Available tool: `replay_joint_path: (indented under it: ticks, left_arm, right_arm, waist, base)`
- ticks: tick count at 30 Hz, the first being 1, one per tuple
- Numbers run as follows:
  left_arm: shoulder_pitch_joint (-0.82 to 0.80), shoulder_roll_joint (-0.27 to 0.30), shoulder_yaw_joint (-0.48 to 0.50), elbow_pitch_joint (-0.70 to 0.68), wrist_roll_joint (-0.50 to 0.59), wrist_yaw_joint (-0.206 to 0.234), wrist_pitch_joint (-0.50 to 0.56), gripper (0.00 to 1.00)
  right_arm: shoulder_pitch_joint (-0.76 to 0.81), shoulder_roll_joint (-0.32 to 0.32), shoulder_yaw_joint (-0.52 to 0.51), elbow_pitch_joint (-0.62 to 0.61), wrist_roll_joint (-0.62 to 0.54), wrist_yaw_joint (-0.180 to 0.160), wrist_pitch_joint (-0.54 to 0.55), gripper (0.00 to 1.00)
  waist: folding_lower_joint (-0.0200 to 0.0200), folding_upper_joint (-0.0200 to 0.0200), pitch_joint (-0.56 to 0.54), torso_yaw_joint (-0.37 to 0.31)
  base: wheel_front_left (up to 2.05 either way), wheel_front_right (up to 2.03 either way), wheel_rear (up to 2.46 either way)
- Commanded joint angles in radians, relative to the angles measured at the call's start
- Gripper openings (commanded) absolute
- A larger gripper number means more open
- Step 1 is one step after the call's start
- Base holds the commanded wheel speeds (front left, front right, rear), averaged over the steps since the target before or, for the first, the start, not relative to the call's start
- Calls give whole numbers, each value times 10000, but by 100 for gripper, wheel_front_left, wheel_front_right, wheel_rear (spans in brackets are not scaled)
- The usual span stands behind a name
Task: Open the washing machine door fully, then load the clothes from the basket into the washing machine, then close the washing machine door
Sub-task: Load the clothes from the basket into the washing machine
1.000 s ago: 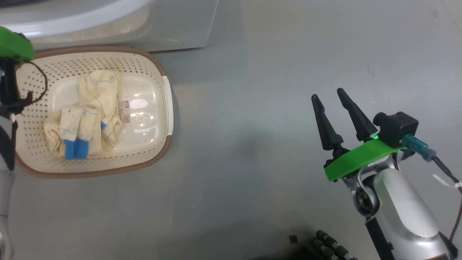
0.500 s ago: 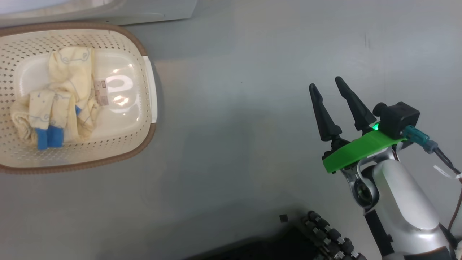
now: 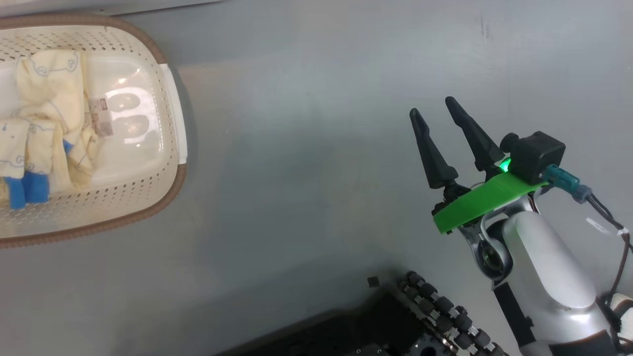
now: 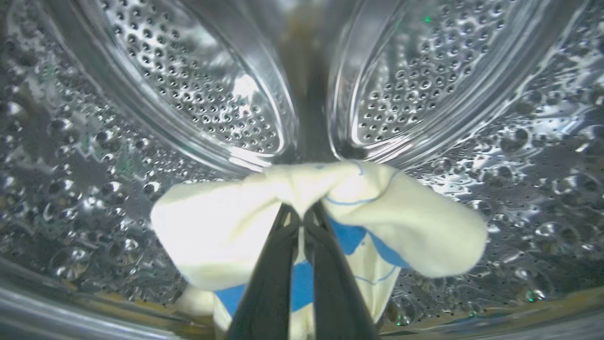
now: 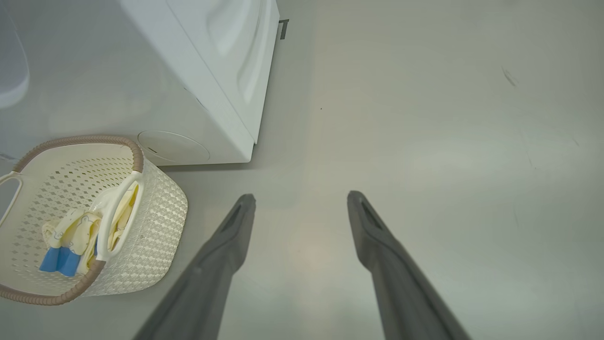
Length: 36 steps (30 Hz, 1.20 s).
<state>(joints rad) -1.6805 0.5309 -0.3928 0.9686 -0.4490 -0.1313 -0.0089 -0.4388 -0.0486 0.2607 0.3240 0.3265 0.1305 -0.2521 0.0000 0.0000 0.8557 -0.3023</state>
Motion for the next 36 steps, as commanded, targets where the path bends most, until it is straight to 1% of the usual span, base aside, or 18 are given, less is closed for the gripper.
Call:
replay_joint_path:
  ticks: [1, 4, 6, 7, 8, 13, 18, 22, 26, 30, 32, 36]
  left_arm:
    - [-480, 570, 108, -58, 0, 7, -93, 0]
    - [-506, 515, -168, 376, 26, 7, -291, 0]
    - [-585, 557, -190, 591, 44, 12, -690, 0]
    - [-621, 568, -195, 707, 65, 23, -888, 87]
    - [-651, 560, -200, 824, 75, 29, -1061, 100]
    - [-584, 267, -389, 1308, 15, 18, -1608, 100]
    - [-219, -16, -690, 1336, -286, 10, -1923, 100]
    - [525, -158, -1155, 912, -878, 8, -2217, 100]
    - [1420, -53, -1679, 414, -1524, 8, -2364, 100]
    - [2439, -11, -1824, -133, -2243, 7, -2489, 100]
    - [3005, 48, -2009, -472, -2376, 7, -2514, 100]
    - [4184, 74, -1822, -1469, -2610, 7, -2524, 100]
  right_arm:
    - [235, -16, 158, -227, 74, 2, -97, 100]
    - [225, -16, 167, -227, 117, 2, -97, 100]
    - [236, -16, 160, -230, 140, 2, -97, 100]
    - [248, -16, 152, -218, 134, 2, -97, 100]
    - [261, -16, 142, -205, 127, 2, -97, 100]
    - [320, -16, 130, -114, 74, 2, -97, 100]
    - [301, -16, 57, -56, -70, 2, -97, 100]
    - [326, -16, -127, 6, -212, 2, -97, 100]
    - [380, -16, -250, 78, -357, 2, -97, 100]
    - [535, -16, -455, 154, -488, 2, -97, 100]
    - [624, -16, -503, 204, -558, 2, -97, 100]
    - [801, -16, -601, 253, -668, 2, -97, 100]
  waist:
    - [0, 0, 8, -45]
    - [0, 0, -14, -97]
    - [0, 0, -60, -109]
    - [0, 0, -97, -110]
    - [0, 0, -136, -104]
    - [0, 0, -425, 89]
    - [0, 0, -762, 313]
    - [0, 0, -1167, 581]
    - [0, 0, -1627, 866]
    - [0, 0, -2216, 1199]
    - [0, 0, -2499, 1346]
    - [0, 0, -3123, 1634]
  base:
    - [0, 0, 0]
    - [0, 0, 0]
    - [0, 0, 0]
    - [0, 0, 0]
    - [0, 0, 0]
    - [0, 0, 0]
    - [0, 0, 0]
    - [0, 0, 0]
    - [0, 0, 0]
    - [0, 0, 0]
    - [0, 0, 0]
    - [0, 0, 0]
